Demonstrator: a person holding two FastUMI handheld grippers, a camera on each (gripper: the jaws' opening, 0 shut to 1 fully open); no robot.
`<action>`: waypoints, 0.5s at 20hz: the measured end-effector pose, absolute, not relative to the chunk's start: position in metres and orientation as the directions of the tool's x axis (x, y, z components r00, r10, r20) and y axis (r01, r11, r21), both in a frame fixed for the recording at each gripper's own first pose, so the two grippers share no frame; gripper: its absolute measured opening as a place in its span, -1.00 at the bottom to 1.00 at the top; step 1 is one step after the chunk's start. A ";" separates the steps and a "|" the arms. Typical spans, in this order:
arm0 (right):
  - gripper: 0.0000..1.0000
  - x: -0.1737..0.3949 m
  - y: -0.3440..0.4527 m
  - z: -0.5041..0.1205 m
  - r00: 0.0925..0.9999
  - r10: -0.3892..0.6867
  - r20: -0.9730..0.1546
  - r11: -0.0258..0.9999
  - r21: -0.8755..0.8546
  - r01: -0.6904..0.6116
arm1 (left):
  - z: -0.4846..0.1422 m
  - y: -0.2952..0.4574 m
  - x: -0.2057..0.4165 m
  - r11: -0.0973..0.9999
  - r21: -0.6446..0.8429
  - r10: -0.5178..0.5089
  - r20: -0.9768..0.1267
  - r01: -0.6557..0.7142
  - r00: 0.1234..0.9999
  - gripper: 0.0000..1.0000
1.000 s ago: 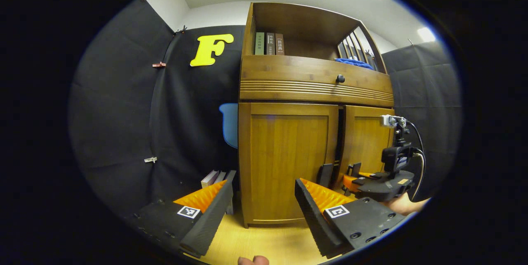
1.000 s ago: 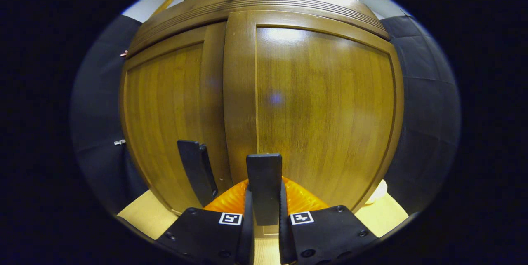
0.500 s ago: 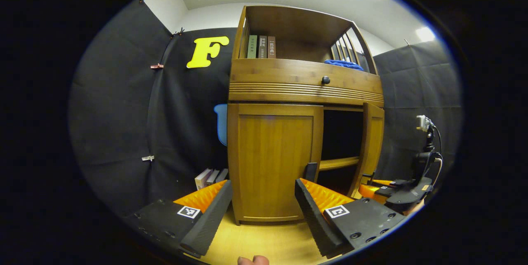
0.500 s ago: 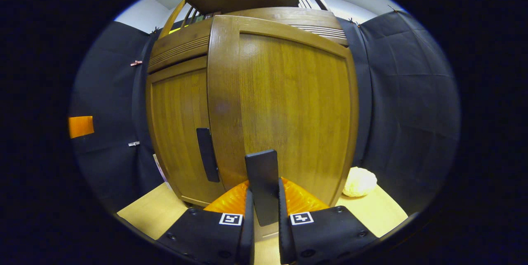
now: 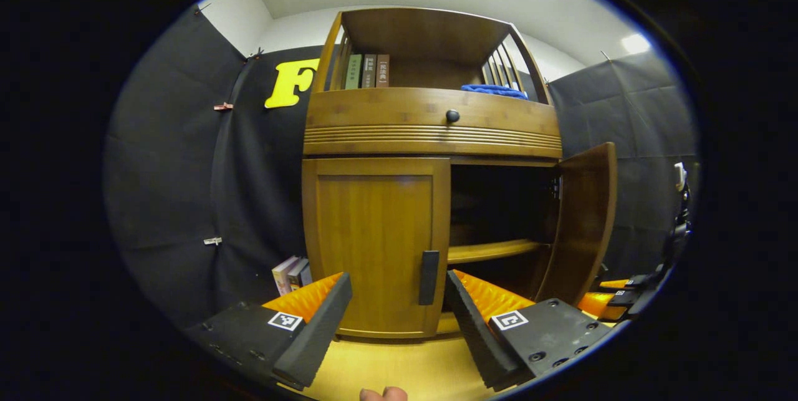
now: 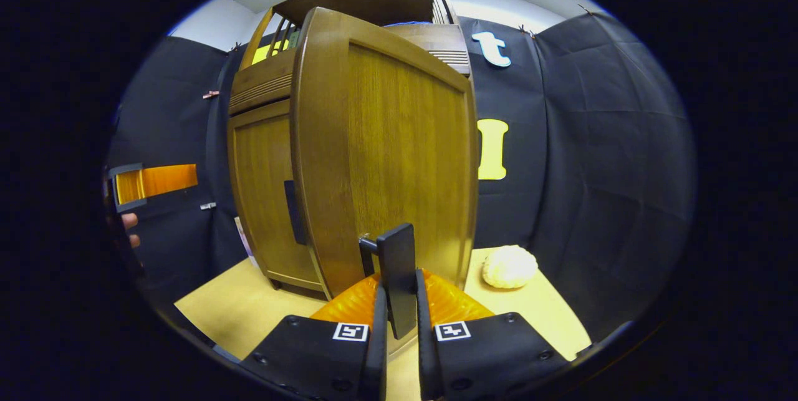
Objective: Open the right door of the double-door shoe cabinet with the right hand, and open the left door with the left hand.
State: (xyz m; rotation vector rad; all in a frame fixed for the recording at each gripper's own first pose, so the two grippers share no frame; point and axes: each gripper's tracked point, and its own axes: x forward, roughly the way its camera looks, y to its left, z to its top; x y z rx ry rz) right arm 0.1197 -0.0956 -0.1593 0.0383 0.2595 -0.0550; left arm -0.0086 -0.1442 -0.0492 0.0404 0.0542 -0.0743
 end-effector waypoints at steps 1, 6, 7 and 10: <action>-0.51 0.120 -0.096 -0.161 0.965 -0.050 -0.259 0.998 0.029 0.060 | -0.051 -0.152 -0.005 0.996 0.051 -0.071 -0.065 0.075 0.995 0.83; -0.47 0.120 -0.097 -0.160 0.965 -0.061 -0.255 0.996 0.046 0.075 | -0.047 -0.185 0.011 0.993 0.093 -0.068 -0.051 0.073 0.996 0.83; -0.52 0.120 -0.098 -0.159 0.964 -0.064 -0.257 0.996 0.049 0.079 | -0.047 -0.191 0.015 0.993 0.091 -0.067 -0.050 0.072 0.996 0.83; -0.60 0.121 -0.097 -0.157 0.964 -0.083 -0.253 0.993 0.056 0.100 | -0.046 -0.205 0.026 0.994 0.085 -0.064 -0.043 0.067 0.997 0.86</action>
